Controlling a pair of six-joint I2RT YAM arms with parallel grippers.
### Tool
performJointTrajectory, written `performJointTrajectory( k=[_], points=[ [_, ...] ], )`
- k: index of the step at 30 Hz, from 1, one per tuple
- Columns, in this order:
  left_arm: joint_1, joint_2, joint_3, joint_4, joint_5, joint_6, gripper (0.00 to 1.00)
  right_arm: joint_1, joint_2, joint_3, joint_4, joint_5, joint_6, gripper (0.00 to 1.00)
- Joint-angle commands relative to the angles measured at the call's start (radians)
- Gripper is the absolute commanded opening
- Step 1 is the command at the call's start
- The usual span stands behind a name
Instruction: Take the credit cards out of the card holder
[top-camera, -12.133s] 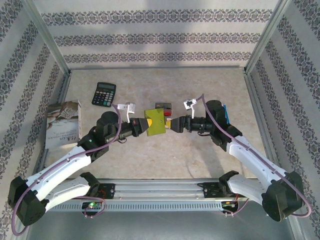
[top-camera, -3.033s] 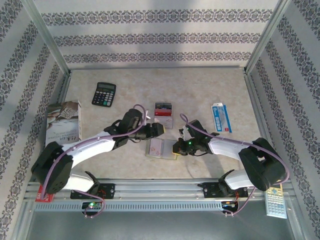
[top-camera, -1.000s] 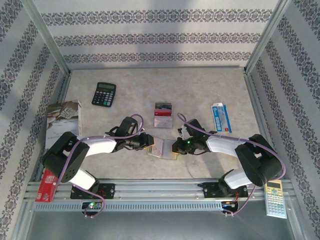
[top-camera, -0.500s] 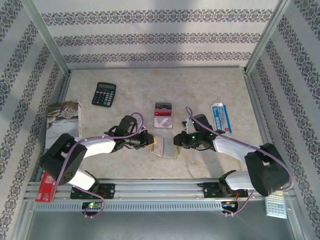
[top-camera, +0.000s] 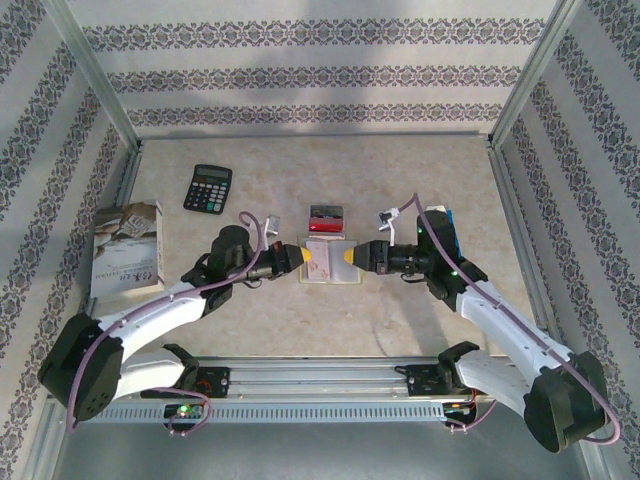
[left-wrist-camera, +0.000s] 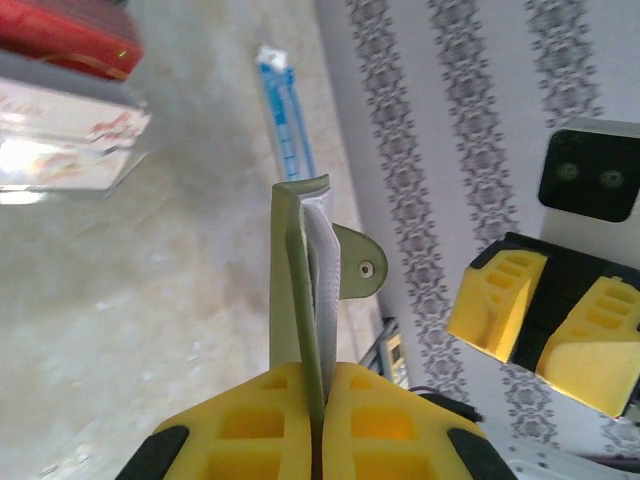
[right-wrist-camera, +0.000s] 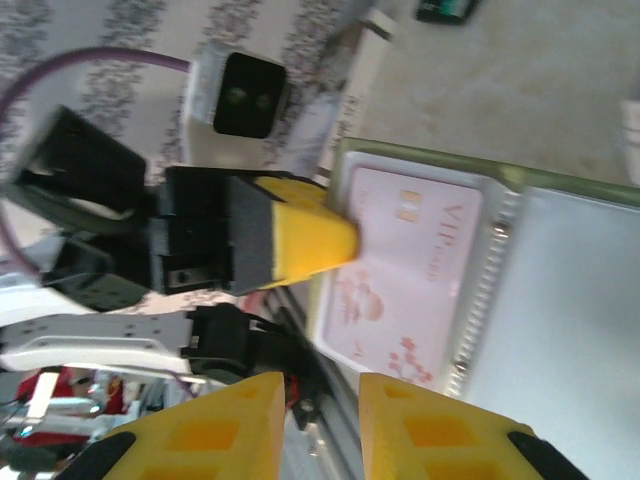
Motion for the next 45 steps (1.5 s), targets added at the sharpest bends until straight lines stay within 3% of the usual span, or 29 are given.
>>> performJointTrajectory(
  k=[1,14,30,45],
  points=[
    [0.016,-0.028,0.009,0.141,0.036,-0.042,0.00,-0.003,0.012,0.034,0.093,-0.100,0.053,0.28],
    [0.015,-0.038,0.025,0.245,0.121,-0.075,0.00,-0.007,0.097,0.048,0.100,-0.144,0.042,0.28],
    [0.016,-0.029,0.018,0.287,0.140,-0.079,0.00,-0.019,0.138,0.066,0.088,-0.142,0.030,0.31],
    [0.015,-0.026,0.008,0.292,0.146,-0.078,0.00,0.029,0.197,0.102,0.080,-0.115,0.017,0.32]
  ],
)
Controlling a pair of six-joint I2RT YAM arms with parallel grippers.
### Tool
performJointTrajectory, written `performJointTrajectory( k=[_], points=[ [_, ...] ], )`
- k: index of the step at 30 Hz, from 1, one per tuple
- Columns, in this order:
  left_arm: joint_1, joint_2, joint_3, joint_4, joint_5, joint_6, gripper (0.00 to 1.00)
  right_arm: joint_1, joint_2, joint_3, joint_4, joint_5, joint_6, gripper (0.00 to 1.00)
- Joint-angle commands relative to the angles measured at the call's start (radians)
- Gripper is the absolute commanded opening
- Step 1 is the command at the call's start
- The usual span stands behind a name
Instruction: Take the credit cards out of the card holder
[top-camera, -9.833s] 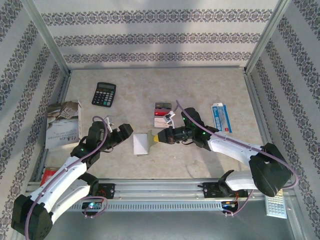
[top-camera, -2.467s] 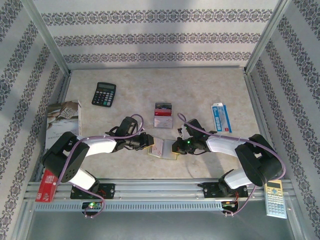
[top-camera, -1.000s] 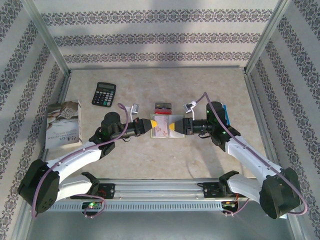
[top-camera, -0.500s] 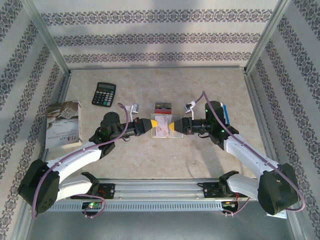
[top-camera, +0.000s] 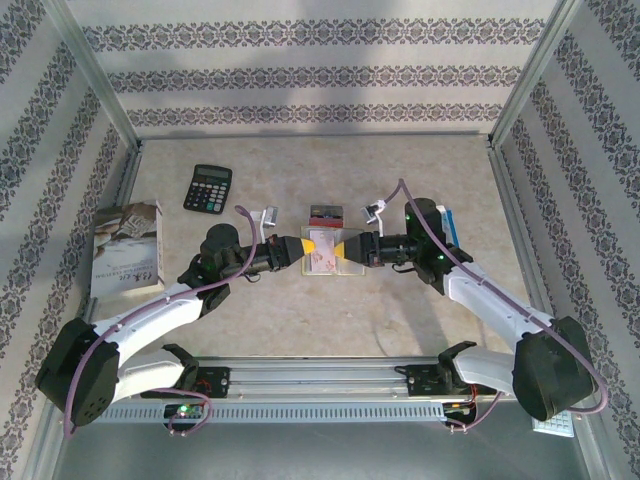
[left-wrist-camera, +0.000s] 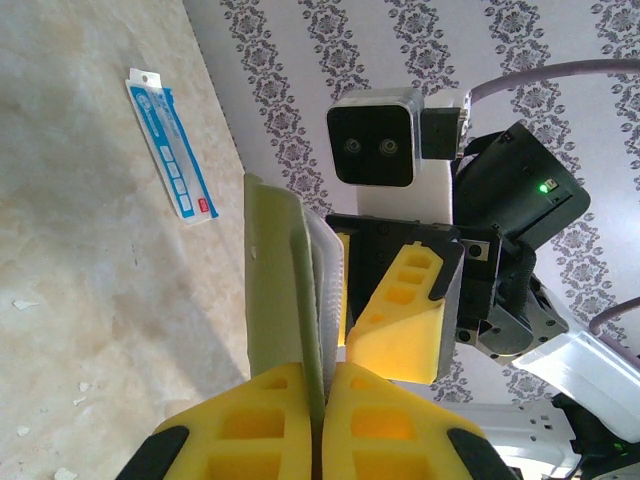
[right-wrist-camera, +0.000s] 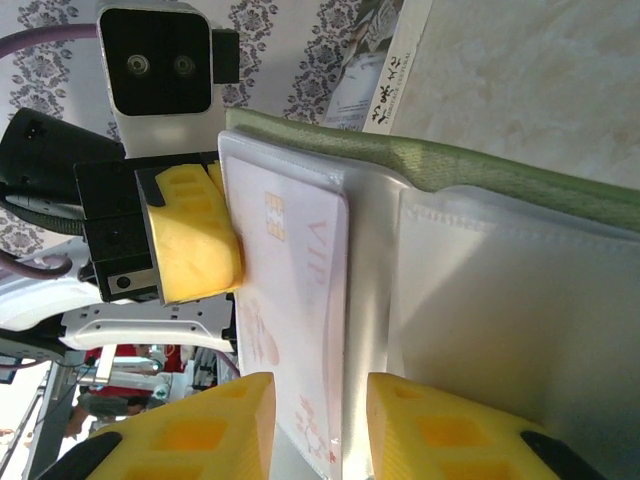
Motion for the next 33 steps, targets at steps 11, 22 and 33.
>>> performJointTrajectory(
  k=[11,22,33],
  points=[
    [0.008,-0.003,0.002,0.097,0.024,-0.008,0.00,0.029,0.015,0.041,0.019,0.006,-0.026,0.30],
    [0.008,0.001,0.006,0.081,0.024,-0.004,0.00,0.016,-0.013,0.021,0.024,-0.003,-0.025,0.22],
    [0.007,0.006,0.005,0.069,0.019,0.001,0.00,0.003,-0.023,0.006,0.024,0.004,-0.031,0.10]
  ],
)
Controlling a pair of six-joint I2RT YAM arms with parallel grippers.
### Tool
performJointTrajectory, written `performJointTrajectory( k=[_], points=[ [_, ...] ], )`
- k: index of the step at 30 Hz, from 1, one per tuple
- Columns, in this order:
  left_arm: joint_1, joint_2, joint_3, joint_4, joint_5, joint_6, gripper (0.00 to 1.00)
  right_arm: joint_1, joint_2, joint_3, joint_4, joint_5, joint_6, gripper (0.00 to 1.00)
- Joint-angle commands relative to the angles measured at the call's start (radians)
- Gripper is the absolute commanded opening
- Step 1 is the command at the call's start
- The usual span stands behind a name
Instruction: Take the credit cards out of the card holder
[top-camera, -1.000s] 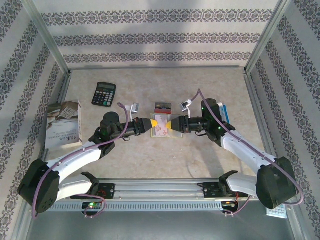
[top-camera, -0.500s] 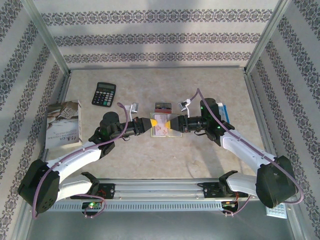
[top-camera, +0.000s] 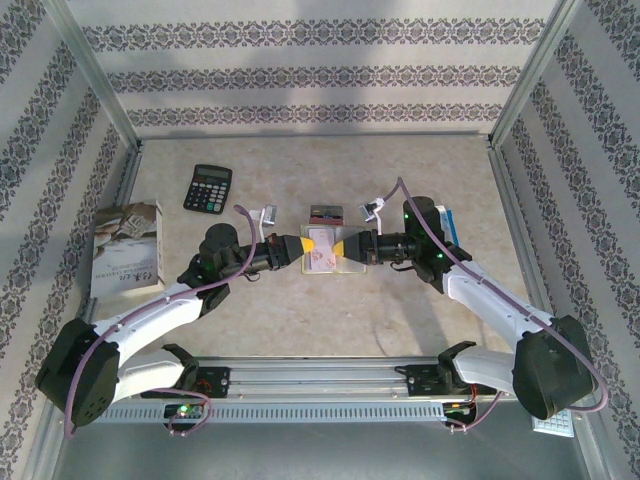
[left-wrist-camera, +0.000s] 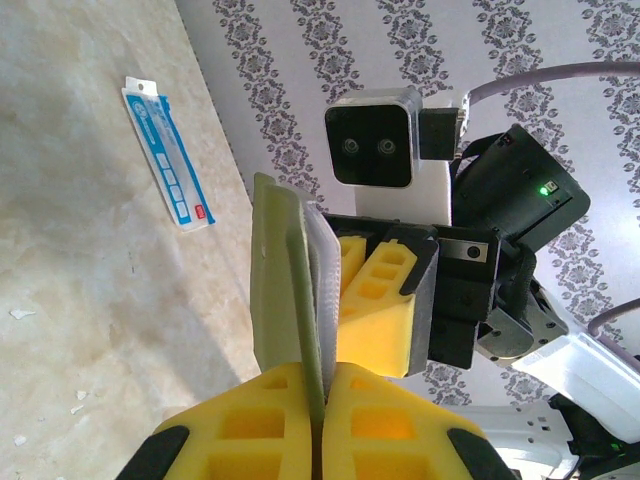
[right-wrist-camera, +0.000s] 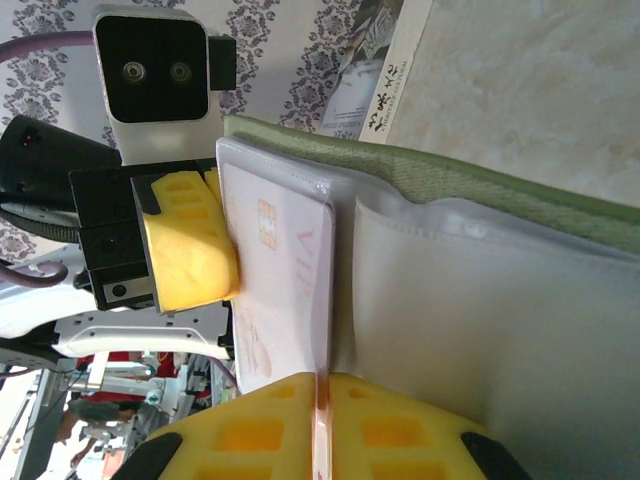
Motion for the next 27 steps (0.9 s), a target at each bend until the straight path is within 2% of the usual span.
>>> performJointTrajectory(
  k=[1,7,27],
  points=[
    [0.003,0.003,0.005,0.056,0.020,0.000,0.00,-0.004,-0.025,-0.009,0.032,-0.023,-0.026,0.09],
    [0.002,0.000,0.005,0.053,0.017,0.002,0.00,-0.009,-0.026,-0.009,0.030,-0.016,-0.033,0.00],
    [0.004,0.000,0.027,0.002,0.011,0.023,0.00,-0.049,-0.040,-0.020,-0.075,0.022,-0.096,0.00]
  ],
)
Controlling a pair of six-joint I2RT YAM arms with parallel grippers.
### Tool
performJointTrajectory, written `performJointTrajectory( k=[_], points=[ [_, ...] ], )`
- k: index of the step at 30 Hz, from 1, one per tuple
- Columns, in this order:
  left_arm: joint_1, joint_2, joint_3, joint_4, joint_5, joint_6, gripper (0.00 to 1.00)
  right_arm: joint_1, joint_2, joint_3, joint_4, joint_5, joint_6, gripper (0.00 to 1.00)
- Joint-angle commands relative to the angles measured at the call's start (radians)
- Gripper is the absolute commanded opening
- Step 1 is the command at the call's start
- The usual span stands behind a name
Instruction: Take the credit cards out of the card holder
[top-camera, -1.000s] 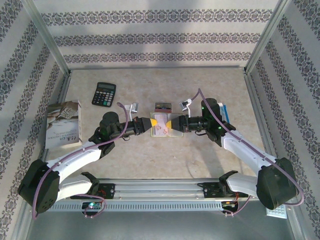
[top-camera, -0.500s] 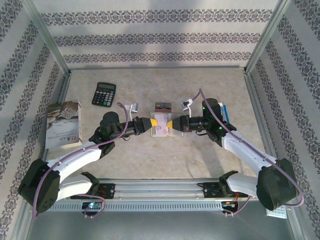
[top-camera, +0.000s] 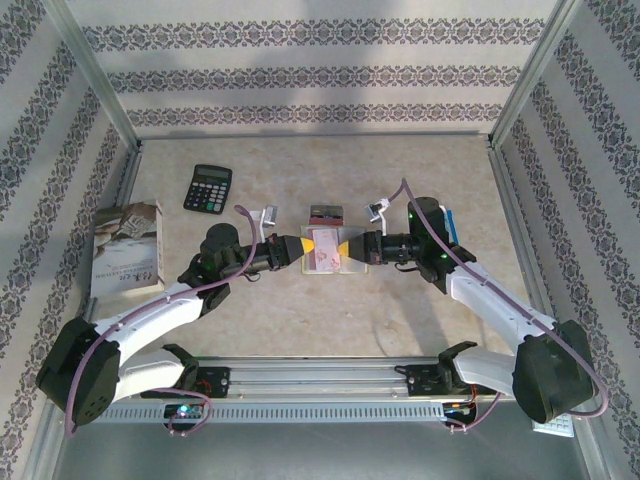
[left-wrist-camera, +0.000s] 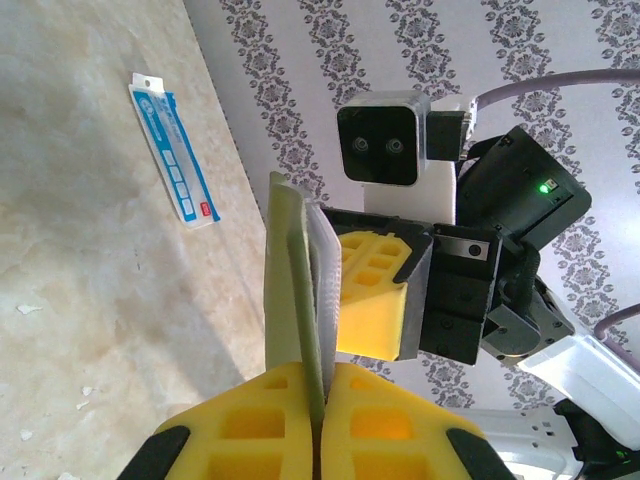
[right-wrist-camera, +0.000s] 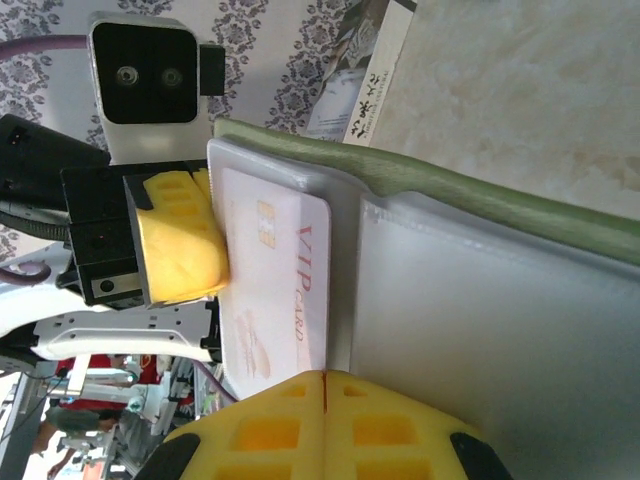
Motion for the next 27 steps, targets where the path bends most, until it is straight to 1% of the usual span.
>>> performJointTrajectory(
  k=[1,17,22,27],
  points=[
    [0.004,-0.003,0.027,0.012,0.013,0.021,0.00,-0.011,-0.022,-0.013,-0.021,0.017,-0.036,0.00],
    [0.003,-0.024,0.019,-0.025,-0.005,0.036,0.00,-0.040,-0.062,-0.032,-0.048,0.013,-0.043,0.00],
    [0.004,-0.015,0.022,-0.023,-0.009,0.035,0.00,-0.039,-0.062,-0.035,-0.018,-0.022,-0.028,0.00],
    [0.003,0.002,0.019,0.025,0.003,0.014,0.00,-0.016,-0.056,-0.033,0.017,-0.030,-0.013,0.15]
  ],
)
